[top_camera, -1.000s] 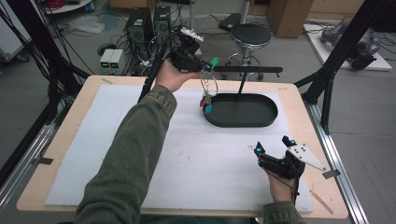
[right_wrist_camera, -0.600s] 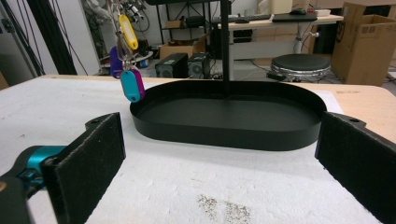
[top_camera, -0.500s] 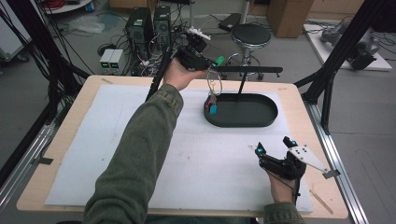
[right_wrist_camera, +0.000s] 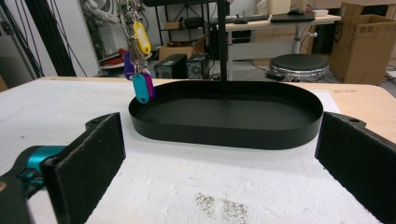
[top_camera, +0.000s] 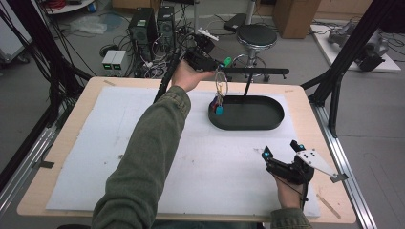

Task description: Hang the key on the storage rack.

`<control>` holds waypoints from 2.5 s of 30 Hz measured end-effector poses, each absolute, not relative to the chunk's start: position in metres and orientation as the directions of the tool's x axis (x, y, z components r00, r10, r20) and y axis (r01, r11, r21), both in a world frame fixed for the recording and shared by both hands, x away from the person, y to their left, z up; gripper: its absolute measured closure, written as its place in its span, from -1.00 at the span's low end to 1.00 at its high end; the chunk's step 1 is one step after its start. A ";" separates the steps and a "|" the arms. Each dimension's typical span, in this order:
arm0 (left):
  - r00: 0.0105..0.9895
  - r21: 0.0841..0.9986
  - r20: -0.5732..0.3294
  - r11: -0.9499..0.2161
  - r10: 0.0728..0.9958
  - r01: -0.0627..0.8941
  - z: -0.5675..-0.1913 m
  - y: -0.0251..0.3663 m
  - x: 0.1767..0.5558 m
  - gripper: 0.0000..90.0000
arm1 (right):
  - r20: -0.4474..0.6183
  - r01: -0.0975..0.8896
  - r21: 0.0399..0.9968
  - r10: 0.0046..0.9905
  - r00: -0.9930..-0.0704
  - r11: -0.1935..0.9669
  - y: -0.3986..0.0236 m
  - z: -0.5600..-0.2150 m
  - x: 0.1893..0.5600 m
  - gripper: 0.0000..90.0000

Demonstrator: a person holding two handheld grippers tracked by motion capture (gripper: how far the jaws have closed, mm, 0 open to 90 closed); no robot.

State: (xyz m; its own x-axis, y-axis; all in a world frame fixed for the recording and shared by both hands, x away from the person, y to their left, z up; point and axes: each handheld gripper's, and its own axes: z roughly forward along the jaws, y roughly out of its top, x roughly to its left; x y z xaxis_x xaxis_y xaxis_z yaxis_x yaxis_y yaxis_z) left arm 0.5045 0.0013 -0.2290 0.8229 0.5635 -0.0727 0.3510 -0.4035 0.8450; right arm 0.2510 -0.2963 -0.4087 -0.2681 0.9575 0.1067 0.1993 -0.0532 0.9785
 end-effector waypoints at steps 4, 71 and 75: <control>0.822 0.846 -0.073 -0.401 0.565 0.350 -0.229 -0.005 0.507 0.89 | 0.107 0.200 0.978 0.957 -0.268 -0.054 -0.296 -0.409 0.251 -0.99; 0.767 0.833 -0.249 -0.274 0.591 0.482 -0.253 -0.008 0.526 0.06 | 0.109 0.189 0.980 0.955 -0.275 -0.058 -0.297 -0.409 0.249 -0.99; 0.756 0.814 -0.282 -0.270 0.590 0.514 -0.258 0.000 0.528 -0.25 | 0.107 0.188 0.981 0.955 -0.275 -0.056 -0.297 -0.409 0.249 -0.99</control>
State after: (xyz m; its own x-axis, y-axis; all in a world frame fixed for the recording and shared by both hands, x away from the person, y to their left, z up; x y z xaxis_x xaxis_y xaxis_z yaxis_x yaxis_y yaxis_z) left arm 0.5276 -0.0001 -0.2577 0.7565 0.5902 -0.2817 0.5140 -0.2702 0.8141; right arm 0.2489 -0.2967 -0.4085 -0.2750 0.9554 0.1075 0.1876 -0.0563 0.9806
